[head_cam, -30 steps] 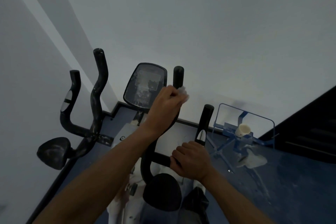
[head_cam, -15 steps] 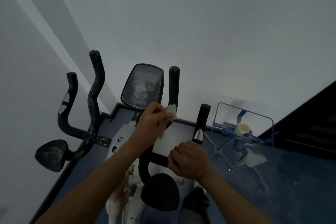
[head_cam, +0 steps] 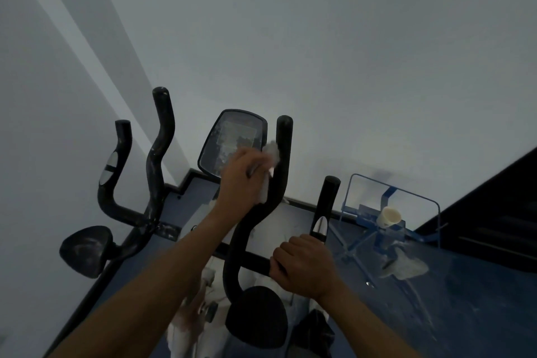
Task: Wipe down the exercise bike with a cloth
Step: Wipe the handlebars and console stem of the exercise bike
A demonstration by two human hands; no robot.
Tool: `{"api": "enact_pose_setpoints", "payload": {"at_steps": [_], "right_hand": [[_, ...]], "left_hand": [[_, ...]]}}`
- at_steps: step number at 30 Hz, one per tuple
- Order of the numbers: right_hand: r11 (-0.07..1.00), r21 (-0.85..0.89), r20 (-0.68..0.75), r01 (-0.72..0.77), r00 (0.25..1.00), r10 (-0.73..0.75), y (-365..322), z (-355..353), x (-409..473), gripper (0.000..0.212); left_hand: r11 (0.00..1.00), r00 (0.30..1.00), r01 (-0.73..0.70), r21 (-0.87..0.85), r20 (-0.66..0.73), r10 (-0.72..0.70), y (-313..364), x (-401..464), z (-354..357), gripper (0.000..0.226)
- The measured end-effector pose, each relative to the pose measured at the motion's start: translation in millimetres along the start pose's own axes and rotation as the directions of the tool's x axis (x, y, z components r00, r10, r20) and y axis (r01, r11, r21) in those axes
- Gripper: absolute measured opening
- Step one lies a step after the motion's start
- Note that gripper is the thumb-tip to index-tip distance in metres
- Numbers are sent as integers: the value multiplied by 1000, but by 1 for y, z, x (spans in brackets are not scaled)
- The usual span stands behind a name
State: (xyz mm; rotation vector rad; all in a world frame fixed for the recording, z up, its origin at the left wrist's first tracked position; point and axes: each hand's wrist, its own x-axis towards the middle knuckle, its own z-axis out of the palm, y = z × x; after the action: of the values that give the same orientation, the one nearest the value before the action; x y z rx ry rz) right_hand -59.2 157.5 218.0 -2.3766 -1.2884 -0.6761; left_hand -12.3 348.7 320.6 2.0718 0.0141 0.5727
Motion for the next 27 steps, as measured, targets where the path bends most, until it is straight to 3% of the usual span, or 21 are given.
{"api": "enact_pose_setpoints", "payload": {"at_steps": [3, 5, 7, 14, 18, 20, 22, 24, 27], "right_hand": [[1000, -4, 11, 1, 1000, -1, 1, 1, 0, 37], [1000, -5, 17, 1, 1000, -1, 1, 1, -2, 36], [1000, -13, 24, 2, 1000, -2, 1, 1, -2, 35], [1000, -13, 35, -12, 999, 12, 0, -2, 0, 36], [999, -8, 58, -35, 998, 35, -2, -3, -1, 38], [999, 5, 66, -38, 997, 37, -2, -4, -1, 39], [999, 6, 76, -39, 996, 38, -1, -5, 0, 39], [999, 2, 82, -37, 996, 37, -1, -5, 0, 39], [999, -1, 75, -38, 996, 38, -1, -4, -1, 39]], "left_hand": [[985, 980, -163, -54, -121, 156, 30, 36, 7, 12], [946, 947, -319, -47, -60, 316, 38, 57, 9, 17], [930, 930, -367, -24, 14, 367, 37, 67, 7, 21], [975, 974, -222, -1, -46, 221, 33, 70, 3, 22], [994, 990, -10, 113, 140, -6, 19, 73, 1, 20], [995, 993, 101, 4, 63, -101, 19, 62, 3, 15], [986, 978, 117, -120, -161, -136, 30, 57, 5, 12], [990, 965, 25, -141, -255, -61, 41, 64, 8, 15], [956, 955, -293, 15, -46, 293, 50, 73, 12, 21]]}}
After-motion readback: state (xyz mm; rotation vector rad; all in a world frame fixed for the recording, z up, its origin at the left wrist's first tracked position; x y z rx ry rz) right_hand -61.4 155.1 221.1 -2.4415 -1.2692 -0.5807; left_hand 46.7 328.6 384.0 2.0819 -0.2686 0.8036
